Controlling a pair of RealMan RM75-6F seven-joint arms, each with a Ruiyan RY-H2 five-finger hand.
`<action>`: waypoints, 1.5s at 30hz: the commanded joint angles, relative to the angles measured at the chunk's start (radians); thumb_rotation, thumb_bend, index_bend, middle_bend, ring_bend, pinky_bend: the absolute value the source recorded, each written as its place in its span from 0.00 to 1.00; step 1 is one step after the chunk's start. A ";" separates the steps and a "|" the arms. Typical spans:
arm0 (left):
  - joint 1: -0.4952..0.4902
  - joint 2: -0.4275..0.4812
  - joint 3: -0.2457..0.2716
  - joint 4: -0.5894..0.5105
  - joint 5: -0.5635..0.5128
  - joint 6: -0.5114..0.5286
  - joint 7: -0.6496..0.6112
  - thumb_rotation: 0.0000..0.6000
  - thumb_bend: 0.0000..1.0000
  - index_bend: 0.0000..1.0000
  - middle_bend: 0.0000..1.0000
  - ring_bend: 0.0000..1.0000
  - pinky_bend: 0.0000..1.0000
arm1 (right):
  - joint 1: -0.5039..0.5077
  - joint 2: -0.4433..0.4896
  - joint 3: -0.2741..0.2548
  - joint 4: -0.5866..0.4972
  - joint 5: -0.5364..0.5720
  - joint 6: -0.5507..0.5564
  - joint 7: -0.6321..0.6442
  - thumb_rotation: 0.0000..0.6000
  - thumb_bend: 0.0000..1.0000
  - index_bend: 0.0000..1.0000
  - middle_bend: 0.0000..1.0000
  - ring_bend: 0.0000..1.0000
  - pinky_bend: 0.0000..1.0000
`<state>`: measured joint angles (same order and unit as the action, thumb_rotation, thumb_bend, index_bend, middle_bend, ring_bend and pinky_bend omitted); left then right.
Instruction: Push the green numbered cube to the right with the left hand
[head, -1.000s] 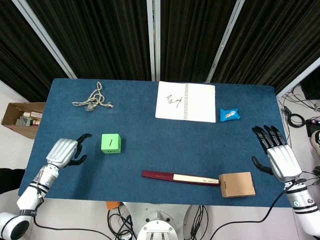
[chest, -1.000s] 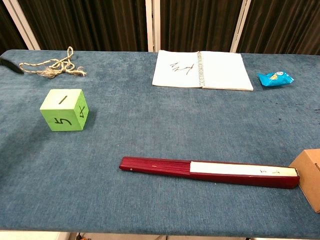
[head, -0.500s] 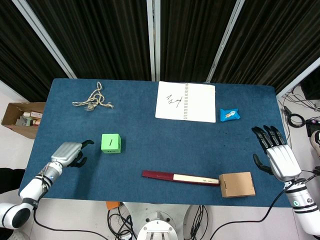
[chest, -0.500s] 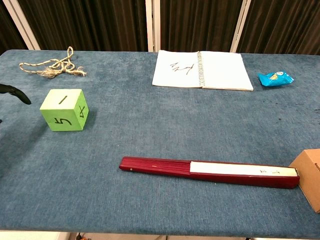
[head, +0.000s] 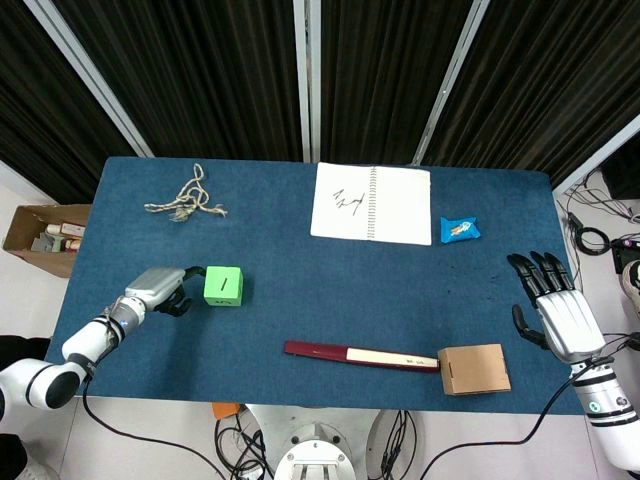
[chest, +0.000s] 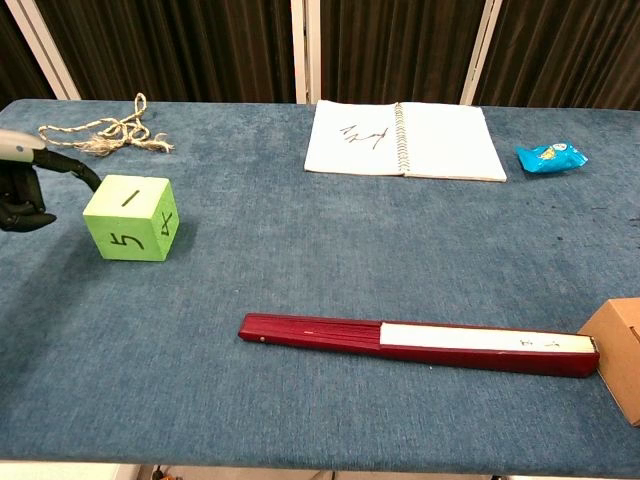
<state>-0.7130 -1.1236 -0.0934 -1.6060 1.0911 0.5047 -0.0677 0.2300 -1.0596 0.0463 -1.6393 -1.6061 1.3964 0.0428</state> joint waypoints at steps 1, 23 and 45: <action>-0.027 0.003 -0.007 0.012 -0.005 -0.030 -0.011 1.00 0.52 0.17 0.91 0.95 1.00 | 0.001 -0.001 0.000 0.002 0.002 -0.002 0.001 1.00 0.53 0.00 0.12 0.00 0.00; -0.290 -0.036 -0.025 0.149 -0.055 -0.306 -0.046 1.00 0.52 0.17 0.92 0.95 1.00 | -0.012 -0.013 -0.003 0.023 0.019 0.003 0.024 1.00 0.57 0.01 0.12 0.00 0.00; -0.531 -0.091 0.031 0.160 -0.040 -0.389 -0.045 1.00 0.52 0.18 0.92 0.95 1.00 | -0.023 -0.019 -0.010 0.043 0.021 0.003 0.059 1.00 0.57 0.00 0.13 0.00 0.00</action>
<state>-1.2333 -1.2204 -0.0729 -1.4316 1.0462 0.1095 -0.1178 0.2075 -1.0792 0.0362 -1.5969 -1.5848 1.3998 0.1013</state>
